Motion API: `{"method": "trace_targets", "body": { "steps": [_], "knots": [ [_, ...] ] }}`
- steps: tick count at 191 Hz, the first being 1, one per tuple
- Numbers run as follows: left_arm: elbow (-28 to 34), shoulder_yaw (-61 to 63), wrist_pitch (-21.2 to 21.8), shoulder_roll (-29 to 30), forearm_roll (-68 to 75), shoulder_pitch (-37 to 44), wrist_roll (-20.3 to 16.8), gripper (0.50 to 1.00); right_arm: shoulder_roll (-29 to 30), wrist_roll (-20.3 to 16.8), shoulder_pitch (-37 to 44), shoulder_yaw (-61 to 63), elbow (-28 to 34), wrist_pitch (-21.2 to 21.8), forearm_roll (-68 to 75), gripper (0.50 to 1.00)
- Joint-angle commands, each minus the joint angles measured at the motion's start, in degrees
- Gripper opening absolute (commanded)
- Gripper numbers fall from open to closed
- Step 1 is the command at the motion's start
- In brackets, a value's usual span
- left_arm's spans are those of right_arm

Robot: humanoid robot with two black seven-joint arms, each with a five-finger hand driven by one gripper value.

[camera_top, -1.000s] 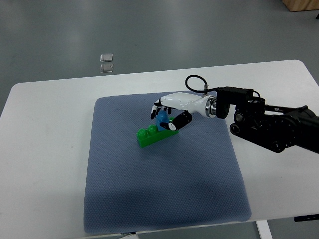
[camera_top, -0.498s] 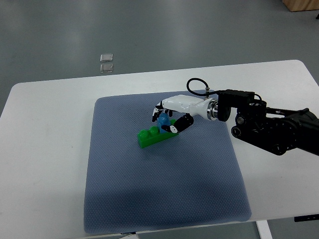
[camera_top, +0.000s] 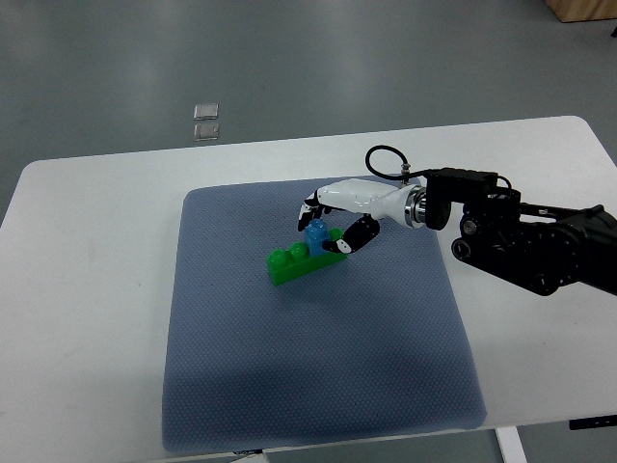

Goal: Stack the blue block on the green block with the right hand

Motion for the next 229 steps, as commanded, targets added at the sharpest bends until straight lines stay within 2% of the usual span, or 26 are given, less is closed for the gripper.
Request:
{"method": "trace_targets", "body": {
  "steps": [1,20,33,59,82,103,126,133,140,152,163,164,170,229],
  "knots": [
    [0.07,0.0,-0.01,0.0,0.0,0.0,0.0,1.0,-0.17,0.0,0.05,0.1,0.0,0.14,0.21,0.754],
    [0.07,0.0,-0.01,0.0,0.0,0.0,0.0,1.0,-0.26,0.0,0.14,0.36,0.09,0.14,0.29,0.76],
    [0.07,0.0,-0.01,0.0,0.0,0.0,0.0,1.0,-0.26,0.0,1.1,0.63,0.27,0.23,0.47,0.784],
    [0.07,0.0,-0.01,0.0,0.0,0.0,0.0,1.0,-0.52,-0.09,1.46,0.89,0.44,0.4,1.88,0.787],
    [0.07,0.0,-0.01,0.0,0.0,0.0,0.0,1.0,-1.75,-0.79,5.06,2.12,0.7,3.57,11.19,0.799],
    [0.07,0.0,-0.01,0.0,0.0,0.0,0.0,1.0,-2.02,-2.02,5.67,6.87,-0.53,6.12,18.05,0.854],
    [0.07,0.0,-0.01,0.0,0.0,0.0,0.0,1.0,-1.75,-4.75,5.06,12.84,-4.83,8.93,27.28,0.864],
    [-0.02,0.0,-0.01,0.0,0.0,0.0,0.0,1.0,-1.58,-5.27,4.62,14.42,-6.85,9.19,31.66,0.909],
    [-0.02,0.0,-0.01,0.0,0.0,0.0,0.0,1.0,-1.49,-5.45,4.36,15.39,-8.52,9.19,35.09,0.917],
    [0.07,0.0,-0.01,0.0,0.0,0.0,0.0,1.0,-1.31,-5.89,3.92,16.27,-11.86,8.93,42.38,0.917],
    [0.07,0.0,-0.01,0.0,0.0,0.0,0.0,1.0,-1.31,-5.89,3.92,16.27,-11.86,8.93,42.39,0.917],
    [-0.02,0.09,-0.01,0.0,0.0,0.0,0.0,1.0,-1.23,-6.5,3.83,16.27,-14.3,9.02,48.4,0.917],
    [-0.02,0.09,-0.01,0.0,0.0,0.0,0.0,1.0,-1.14,-6.59,3.74,16.18,-15.73,9.02,51.96,0.917],
    [-0.02,0.18,-0.01,0.0,0.0,0.0,0.0,1.0,2.03,-5.98,0.14,16.36,-24.52,8.84,78.78,0.928]
  ]
}}
